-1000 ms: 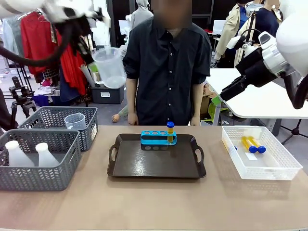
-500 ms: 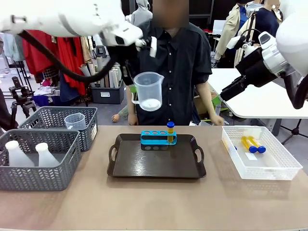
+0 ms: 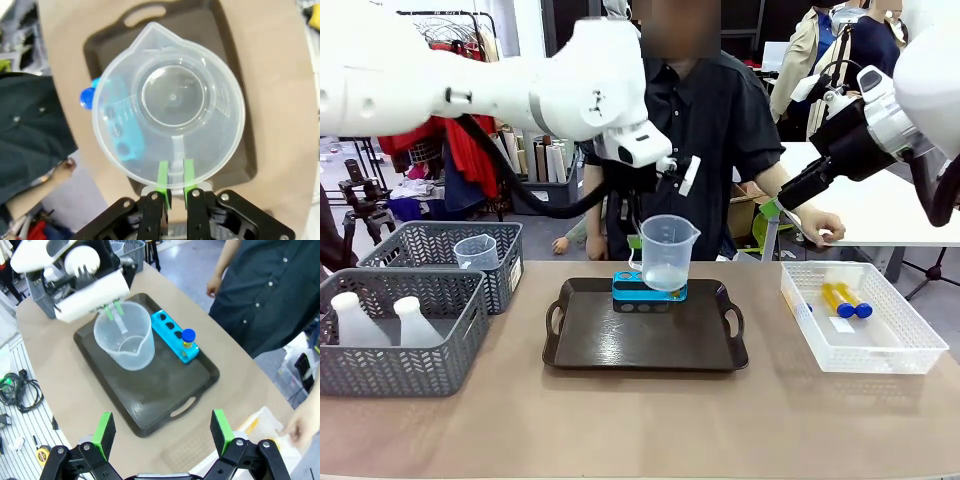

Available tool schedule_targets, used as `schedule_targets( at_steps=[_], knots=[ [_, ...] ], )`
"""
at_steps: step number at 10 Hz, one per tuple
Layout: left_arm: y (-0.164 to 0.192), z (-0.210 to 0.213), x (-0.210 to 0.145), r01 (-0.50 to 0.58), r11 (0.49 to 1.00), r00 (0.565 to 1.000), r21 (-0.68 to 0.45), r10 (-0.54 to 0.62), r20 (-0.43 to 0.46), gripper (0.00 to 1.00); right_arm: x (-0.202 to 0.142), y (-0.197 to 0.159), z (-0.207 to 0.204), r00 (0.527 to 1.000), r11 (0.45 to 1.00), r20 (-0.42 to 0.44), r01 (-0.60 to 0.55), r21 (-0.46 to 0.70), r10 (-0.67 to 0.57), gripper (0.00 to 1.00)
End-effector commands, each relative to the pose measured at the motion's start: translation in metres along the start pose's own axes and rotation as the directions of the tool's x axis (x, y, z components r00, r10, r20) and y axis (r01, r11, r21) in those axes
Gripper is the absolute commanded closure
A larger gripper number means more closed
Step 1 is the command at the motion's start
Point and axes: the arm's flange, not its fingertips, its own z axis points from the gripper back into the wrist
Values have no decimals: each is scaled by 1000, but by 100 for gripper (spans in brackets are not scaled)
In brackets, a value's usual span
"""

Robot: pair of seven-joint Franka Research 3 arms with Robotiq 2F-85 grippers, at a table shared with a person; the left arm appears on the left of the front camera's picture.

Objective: Prepare the laboratory tools.
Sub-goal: Pick up one Large Measuring Cup and place it on the Handle tray.

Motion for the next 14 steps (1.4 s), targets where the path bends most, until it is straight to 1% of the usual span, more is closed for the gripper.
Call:
schedule_targets(
  at_steps=[1, 2, 3, 4, 6, 8, 9, 11, 14],
  knots=[
    [11, -10, 2, 45, 999, 999, -3, -45, -23, 100, 1, 0, 1, 1000, 1000, 11, 9, 14, -9, 0],
    [16, -21, 3, 46, 999, 999, -21, -46, -20, 100, 1, 0, 1, 1000, 1000, 11, 9, 14, -9, 0],
    [15, -13, -2, 18, 999, 1000, -29, -18, 5, 100, 1, 0, 1, 1000, 1000, 11, 9, 14, -9, 0],
    [8, -26, 3, 22, 999, 1000, -27, -22, -11, 100, 1, 0, 1, 1000, 1000, 11, 9, 14, -9, 0],
    [8, -26, 3, 22, 999, 1000, -27, -22, -11, 100, 1, 0, 1, 1000, 1000, 11, 9, 14, -9, 0],
    [17, -36, 9, -3, 999, 1000, -37, 3, -6, 100, 1, 0, 1, 1000, 1000, 11, 9, 14, -9, 0],
    [26, -46, 18, 9, 1000, 1000, -21, -9, -12, 100, 1, 0, 1, 1000, 1000, 11, 9, 14, -9, 0],
    [42, -63, 29, 27, 999, 999, -40, -28, -16, 100, 1, 0, 1, 1000, 1000, 11, 9, 14, -9, 0],
    [48, -93, 43, 52, 995, 998, -84, -56, -39, 100, 1, 0, 1, 1000, 1000, 11, 9, 14, -9, 0]
  ],
)
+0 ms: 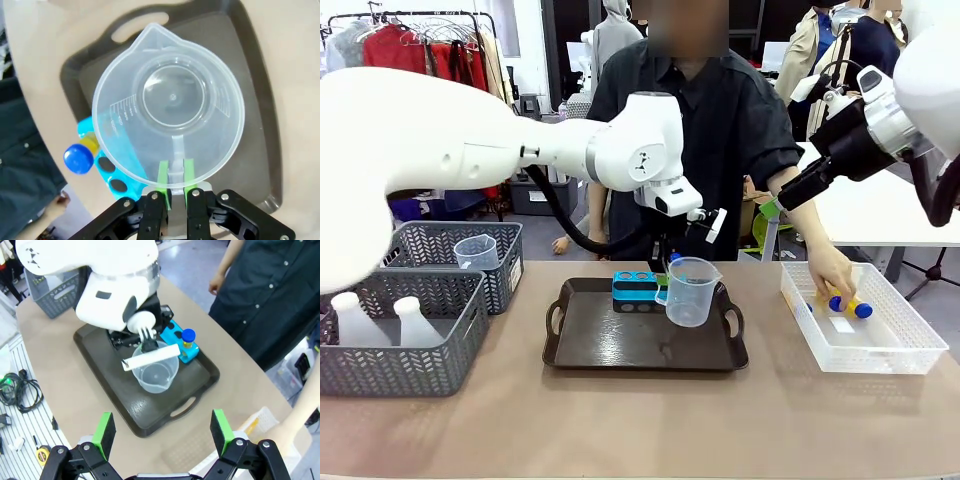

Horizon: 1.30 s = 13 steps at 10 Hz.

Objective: Prepare the laboratory tools.
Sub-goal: Pick up one Large Measuring Cup and place it on the Handle tray.

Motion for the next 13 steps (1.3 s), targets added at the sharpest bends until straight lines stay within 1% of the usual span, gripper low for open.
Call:
schedule_targets(
  at_steps=[1, 5, 6, 8, 10, 11, 13],
  knots=[
    [9, -3, 4, -8, 1000, 999, -15, 7, -36, 100, 1, 0, 1, 1000, 1000, 11, 9, 14, -9, 0],
    [5, -20, -11, -59, 997, 998, -42, 58, -25, 100, 1, 0, 1, 1000, 1000, 11, 9, 14, -9, 0],
    [4, -21, -11, -64, 997, 998, -50, 63, -23, 87, 1, 0, 1, 1000, 1000, 11, 9, 14, -9, 0],
    [-2, -23, -13, -74, 995, 997, -71, 73, -16, 49, 1, 0, 1, 1000, 1000, 11, 9, 14, -9, 0],
    [6, -25, -16, -73, 994, 997, -75, 73, -7, 10, 1, 0, 1, 1000, 1000, 11, 9, 14, -9, 0],
    [4, -24, -17, -70, 994, 998, -79, 70, -7, 0, 1, 0, 1, 1000, 1000, 11, 9, 14, -9, 0],
    [-4, -16, -15, -91, 994, 996, -68, 91, -1, 0, 1, 0, 1, 1000, 1000, 11, 9, 14, -9, 0]
  ],
)
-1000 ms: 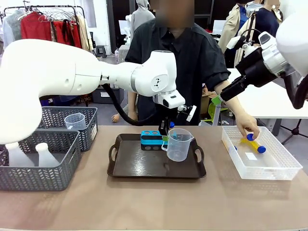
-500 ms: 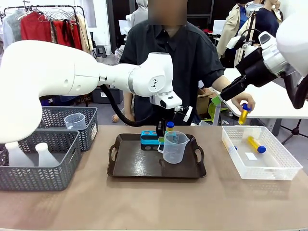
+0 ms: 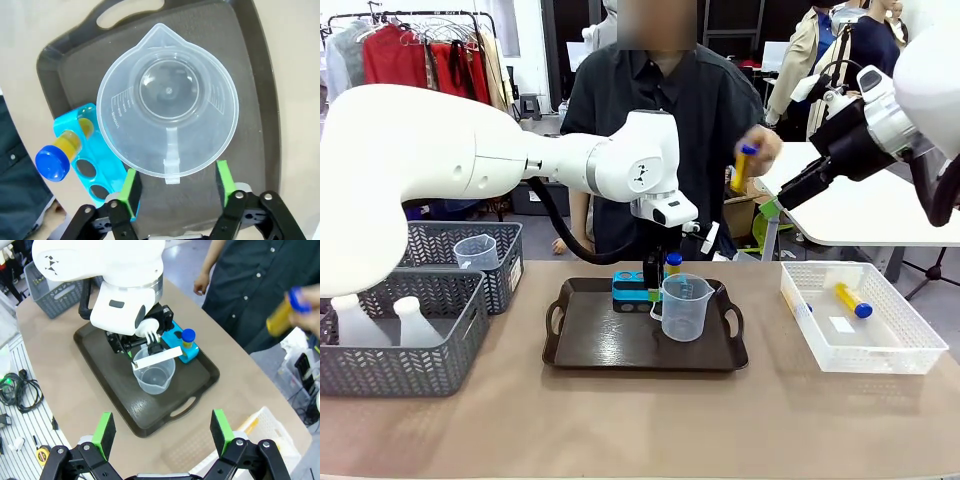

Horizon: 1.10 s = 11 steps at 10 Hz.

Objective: Prepare the laboratory tools.
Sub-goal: Pick up one Large Measuring Cup and place it on the Handle tray, then pick up one Small flask and place it on the Handle tray.

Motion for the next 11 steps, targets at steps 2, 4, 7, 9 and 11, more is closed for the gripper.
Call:
schedule_targets(
  at_steps=[2, 4, 7, 9, 11],
  knots=[
    [-6, 14, -14, -28, 1000, 1000, 5, 28, 13, 0, 1, 0, 1, 1000, 1000, 11, 9, 14, -9, 0],
    [-11, 20, -17, -50, 999, 998, 7, 49, 27, 0, 1, 0, 1, 1000, 1000, 11, 9, 14, -9, 0],
    [0, 20, -14, -33, 999, 999, 16, 32, 12, 0, 1, 0, 1, 1000, 1000, 11, 9, 14, -9, 0],
    [0, 20, -14, -33, 999, 999, 16, 32, 12, 0, 1, 0, 1, 1000, 1000, 11, 9, 14, -9, 0],
    [-10, 38, -33, -52, 998, 999, 33, 52, 5, 0, 1, 0, 1, 1000, 1000, 11, 9, 14, -9, 0]
  ],
)
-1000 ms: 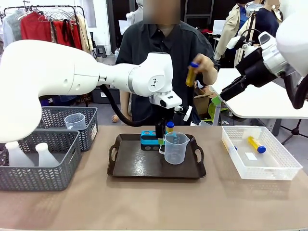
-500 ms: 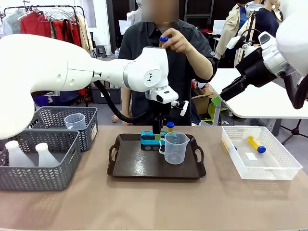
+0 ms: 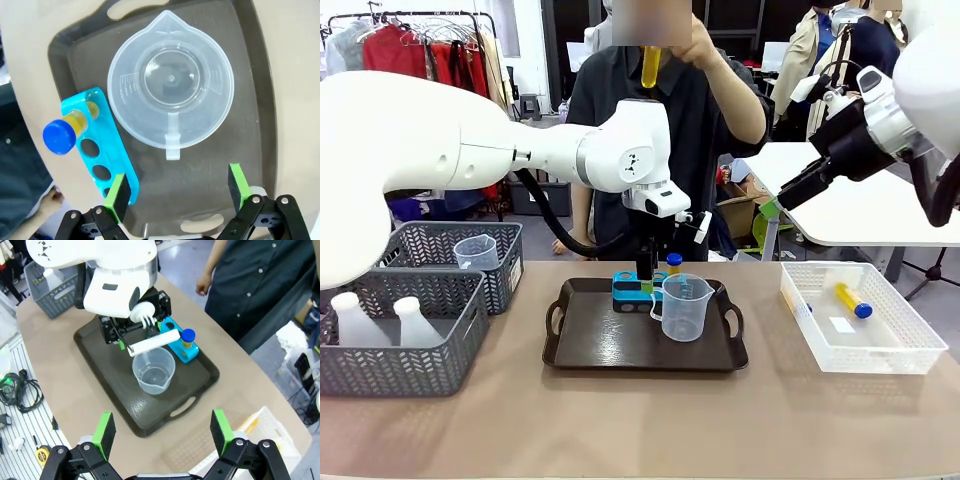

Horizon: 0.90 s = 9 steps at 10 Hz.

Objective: Prepare the laboratory tools.
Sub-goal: Pick up one Small flask and place it on the Handle tray.

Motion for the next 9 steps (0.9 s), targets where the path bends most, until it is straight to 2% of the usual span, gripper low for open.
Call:
schedule_targets(
  at_steps=[1, 3, 4, 5, 7, 9],
  knots=[
    [-24, 36, -33, -60, 998, 998, -25, 60, -1, 0, 1, 0, 1, 1000, 1000, 11, 9, 14, -9, 0],
    [-50, 74, -66, -173, 984, 985, -33, 174, 10, 0, 1, 0, 1, 1000, 1000, 11, 9, 14, -9, 0],
    [-58, 91, -85, -265, 964, 964, -32, 266, 22, 0, 1, 0, 1, 1000, 1000, 11, 9, 14, -9, 0],
    [-62, 104, -108, -387, 922, 921, -35, 388, 38, 0, 1, 0, 1, 1000, 1000, 11, 9, 14, -9, 0],
    [-73, 126, -156, -603, 794, 790, -78, 608, 77, 0, 1, 0, 1, 1000, 1000, 11, 9, 14, -9, 0],
    [-87, 138, -209, -761, 639, 631, -112, 769, 102, 0, 1, 0, 1, 1000, 1000, 11, 9, 14, -9, 0]
  ],
)
